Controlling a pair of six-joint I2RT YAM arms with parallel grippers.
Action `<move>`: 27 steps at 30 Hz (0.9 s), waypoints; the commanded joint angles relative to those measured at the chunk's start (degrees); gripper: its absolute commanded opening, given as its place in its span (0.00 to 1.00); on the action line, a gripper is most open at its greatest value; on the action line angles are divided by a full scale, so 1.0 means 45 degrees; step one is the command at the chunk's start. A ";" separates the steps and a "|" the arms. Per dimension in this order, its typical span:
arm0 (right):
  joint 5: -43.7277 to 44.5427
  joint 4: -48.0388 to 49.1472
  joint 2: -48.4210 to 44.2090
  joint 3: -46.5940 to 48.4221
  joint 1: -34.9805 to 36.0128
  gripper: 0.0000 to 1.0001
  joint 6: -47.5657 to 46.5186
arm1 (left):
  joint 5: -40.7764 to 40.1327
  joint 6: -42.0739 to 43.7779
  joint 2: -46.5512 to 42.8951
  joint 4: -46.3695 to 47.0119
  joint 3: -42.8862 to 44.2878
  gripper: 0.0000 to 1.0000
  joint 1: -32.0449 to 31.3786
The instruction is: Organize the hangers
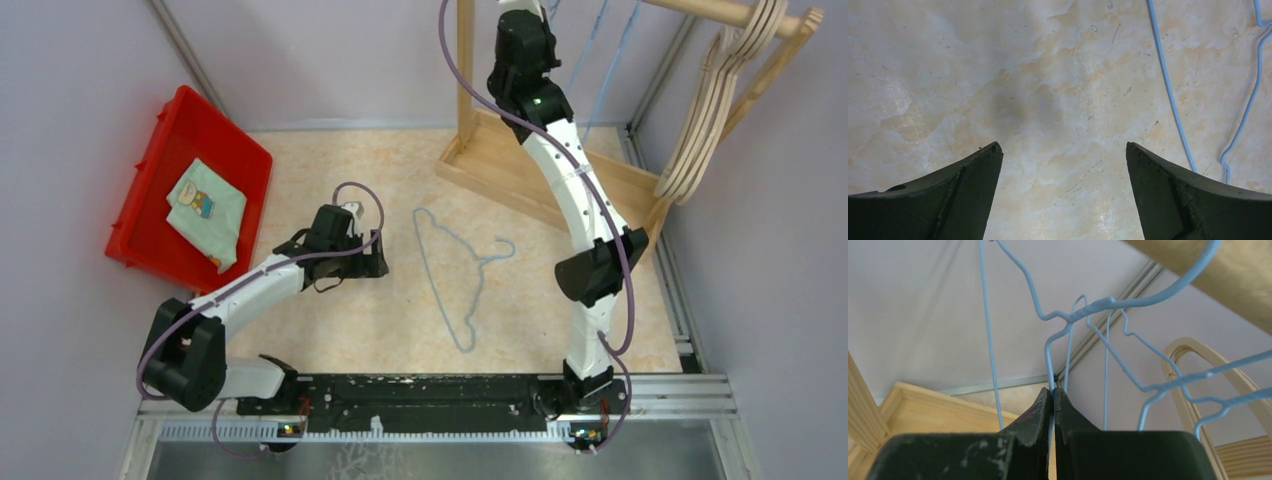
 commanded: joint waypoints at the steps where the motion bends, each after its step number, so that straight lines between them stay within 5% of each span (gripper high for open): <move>1: -0.0422 -0.0509 0.0000 0.0675 -0.0515 0.00 0.0636 | 0.0098 0.0218 0.0248 0.0069 0.0459 0.98 0.0220; 9: -0.0789 -0.1633 -0.0176 0.0117 -0.1113 0.03 0.1950 | 0.0288 0.0362 0.0665 0.0050 0.0767 0.98 0.0355; 12: -0.0767 -0.1430 -0.0690 -0.0588 -0.1109 0.33 0.2424 | 0.0338 0.0347 0.0720 0.0098 0.0825 0.99 0.0369; 14: -0.0879 -0.1457 -0.1035 -0.0862 -0.1100 0.44 0.2694 | 0.0302 0.0358 0.0736 0.0108 0.0831 0.98 0.0358; 18: -0.1523 -0.2272 -0.1545 -0.0850 -0.1066 0.59 0.3504 | 0.0234 0.0258 0.0693 0.0373 0.0664 0.99 0.0374; 25: -0.1274 -0.3104 -0.2764 -0.1563 0.0003 0.70 0.3218 | 0.0184 -0.0240 0.0702 0.1441 -0.0137 0.99 0.0390; 27: -0.0719 -0.3000 -0.3251 -0.2134 0.0510 0.84 0.2861 | 0.0162 -0.0328 0.0752 0.1718 -0.0357 0.99 0.0374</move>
